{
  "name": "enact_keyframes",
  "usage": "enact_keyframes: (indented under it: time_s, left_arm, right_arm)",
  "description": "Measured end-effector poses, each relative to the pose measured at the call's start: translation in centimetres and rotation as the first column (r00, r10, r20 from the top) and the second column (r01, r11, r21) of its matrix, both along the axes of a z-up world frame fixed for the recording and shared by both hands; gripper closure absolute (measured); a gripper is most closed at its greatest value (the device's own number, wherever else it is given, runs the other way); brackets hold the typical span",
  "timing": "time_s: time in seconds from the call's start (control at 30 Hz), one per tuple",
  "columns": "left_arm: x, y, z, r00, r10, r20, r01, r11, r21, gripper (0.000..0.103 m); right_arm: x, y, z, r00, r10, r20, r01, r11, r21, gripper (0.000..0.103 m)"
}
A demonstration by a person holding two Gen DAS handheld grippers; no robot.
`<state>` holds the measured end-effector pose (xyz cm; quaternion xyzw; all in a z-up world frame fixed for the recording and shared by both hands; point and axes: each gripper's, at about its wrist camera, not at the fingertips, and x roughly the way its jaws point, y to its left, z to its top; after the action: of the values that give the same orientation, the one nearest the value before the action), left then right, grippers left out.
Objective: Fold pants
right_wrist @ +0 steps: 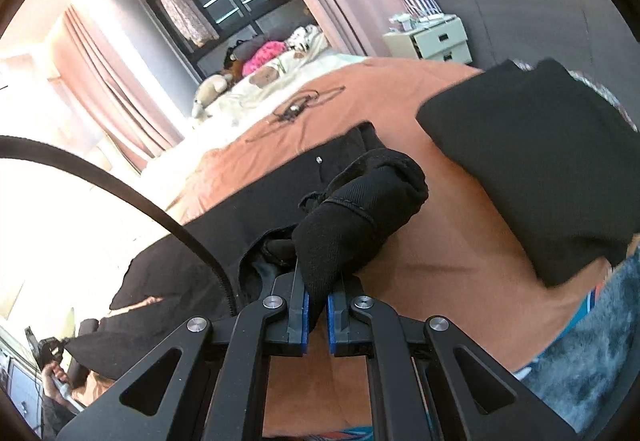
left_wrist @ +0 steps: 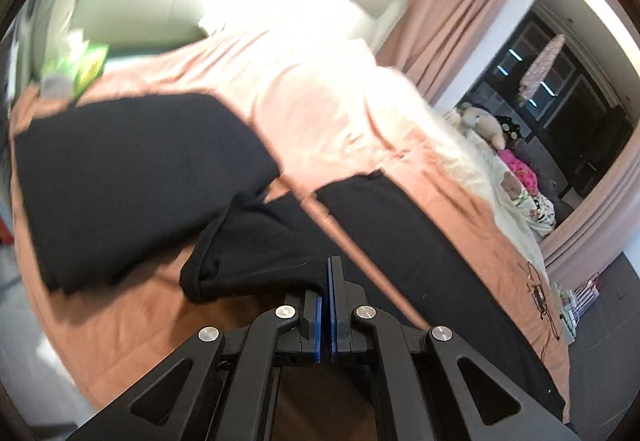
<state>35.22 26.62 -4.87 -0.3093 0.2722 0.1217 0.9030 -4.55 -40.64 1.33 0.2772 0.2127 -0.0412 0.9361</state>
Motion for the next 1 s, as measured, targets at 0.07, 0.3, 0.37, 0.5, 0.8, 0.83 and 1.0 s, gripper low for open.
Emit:
enact_keyframes:
  time_s: [0.07, 0.3, 0.37, 0.5, 0.8, 0.83, 1.0]
  left_arm:
    - [0.6, -0.4, 1.5, 1.0, -0.012, 0.022, 0.011, 1.0, 0.013, 0.101]
    - [3.8, -1.8, 6.2, 0.996, -0.046, 0.075, 0.04, 0.996, 0.079, 0.101]
    - [5.0, -2.1, 6.9, 0.995, -0.056, 0.078, 0.049, 0.995, 0.09, 0.101]
    - [7.5, -2.6, 7.6, 0.995, -0.069, 0.069, 0.061, 0.992, 0.113, 0.101]
    - [13.5, -4.2, 9.2, 0.994, -0.097, 0.049, 0.087, 0.981, 0.174, 0.101]
    - [14.2, -4.4, 9.3, 0.994, -0.1, 0.041, 0.091, 0.979, 0.18, 0.101]
    - [18.6, -5.4, 8.5, 0.992, -0.126, -0.005, 0.124, 0.969, 0.212, 0.101]
  right_arm:
    - [0.4, 0.0, 0.7, 1.0, 0.002, 0.012, -0.002, 1.0, -0.011, 0.1]
    - [1.2, -0.8, 1.0, 0.999, 0.006, 0.033, -0.005, 1.0, -0.017, 0.1]
    - [2.0, -1.1, 1.3, 0.999, 0.009, 0.031, -0.009, 1.0, -0.019, 0.1]
    - [3.9, -1.4, 2.2, 0.999, 0.018, 0.028, -0.016, 0.999, -0.041, 0.1]
    - [9.0, -1.9, 4.3, 0.999, 0.025, 0.034, -0.022, 0.996, -0.081, 0.1]
    - [9.6, -1.9, 4.4, 0.999, 0.024, 0.033, -0.021, 0.996, -0.084, 0.1]
    - [14.4, -2.5, 4.8, 1.0, 0.018, 0.006, -0.018, 0.996, -0.085, 0.1]
